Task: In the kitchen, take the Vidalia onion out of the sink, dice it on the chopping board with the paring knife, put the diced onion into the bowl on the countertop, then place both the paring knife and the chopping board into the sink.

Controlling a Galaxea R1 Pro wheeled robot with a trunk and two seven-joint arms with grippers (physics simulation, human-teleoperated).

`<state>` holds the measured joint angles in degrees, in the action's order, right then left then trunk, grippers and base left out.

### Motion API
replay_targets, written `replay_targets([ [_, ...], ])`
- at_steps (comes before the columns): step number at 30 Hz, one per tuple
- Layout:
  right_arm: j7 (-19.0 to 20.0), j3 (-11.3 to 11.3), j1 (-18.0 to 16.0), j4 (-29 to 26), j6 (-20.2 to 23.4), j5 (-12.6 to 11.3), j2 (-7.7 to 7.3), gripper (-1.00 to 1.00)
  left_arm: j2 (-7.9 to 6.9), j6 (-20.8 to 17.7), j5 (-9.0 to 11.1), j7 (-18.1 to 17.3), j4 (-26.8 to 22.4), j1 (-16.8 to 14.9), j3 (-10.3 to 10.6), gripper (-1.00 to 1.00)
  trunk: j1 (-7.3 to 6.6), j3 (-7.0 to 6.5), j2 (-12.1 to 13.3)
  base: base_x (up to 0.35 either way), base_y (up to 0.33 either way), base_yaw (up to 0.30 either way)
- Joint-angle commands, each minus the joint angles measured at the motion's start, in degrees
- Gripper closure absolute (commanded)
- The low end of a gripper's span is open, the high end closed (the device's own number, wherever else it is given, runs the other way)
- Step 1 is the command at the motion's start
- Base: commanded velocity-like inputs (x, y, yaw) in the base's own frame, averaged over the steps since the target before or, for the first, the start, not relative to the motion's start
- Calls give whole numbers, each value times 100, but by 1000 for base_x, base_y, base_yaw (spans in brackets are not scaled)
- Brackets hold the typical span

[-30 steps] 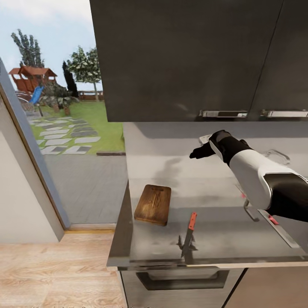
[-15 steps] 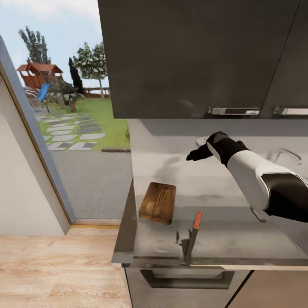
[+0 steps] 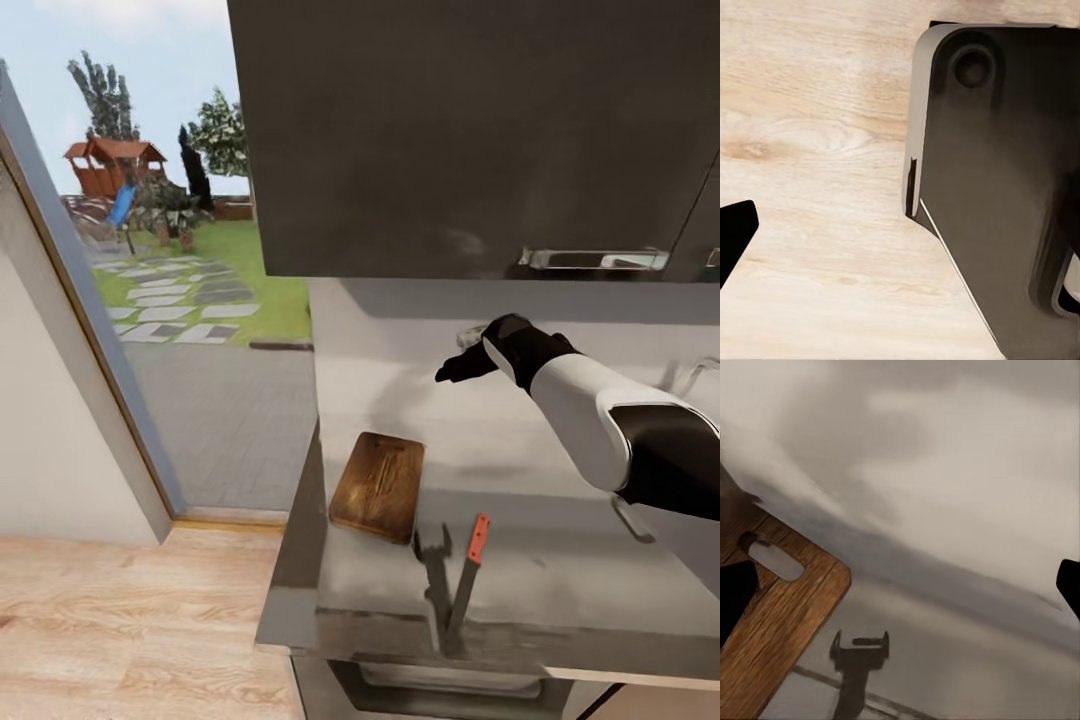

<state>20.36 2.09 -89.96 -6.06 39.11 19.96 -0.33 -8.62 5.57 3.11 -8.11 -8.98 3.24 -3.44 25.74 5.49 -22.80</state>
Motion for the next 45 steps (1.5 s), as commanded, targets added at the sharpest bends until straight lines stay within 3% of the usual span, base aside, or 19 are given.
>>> replay_targets([
  [1, 56, 19, -4, -9, 18, 52, -2, -100, 0, -4, 32, -41, -7, 1, -34, -100, 5, 20, -12, 128, -2, 101],
  [15, 48, 19, 10, 83, 2, 52, -22, -100, 4, -4, 24, -41, -7, 1, -34, -100, 5, 138, -12, 238, 23, 101],
  [24, 47, 19, 22, 159, -352, 59, -40, -100, 60, -4, 20, -41, -7, 1, -34, -100, 5, 165, -12, 113, -24, 37],
  [31, -37, 50, -101, 25, -219, 85, 183, -100, 70, 24, 65, -50, -46, 1, -44, -100, 5, 165, -12, 0, 0, 0],
  [36, -40, 61, -102, 23, -198, 85, 275, -100, 199, 23, 53, -50, -39, 1, -46, -100, 5, 165, -12, 0, 0, 0],
  [45, -33, 68, -101, 135, -193, 75, 248, -100, 284, 23, 34, -50, -33, 1, -43, -100, 5, 165, -12, 0, 0, 0],
])
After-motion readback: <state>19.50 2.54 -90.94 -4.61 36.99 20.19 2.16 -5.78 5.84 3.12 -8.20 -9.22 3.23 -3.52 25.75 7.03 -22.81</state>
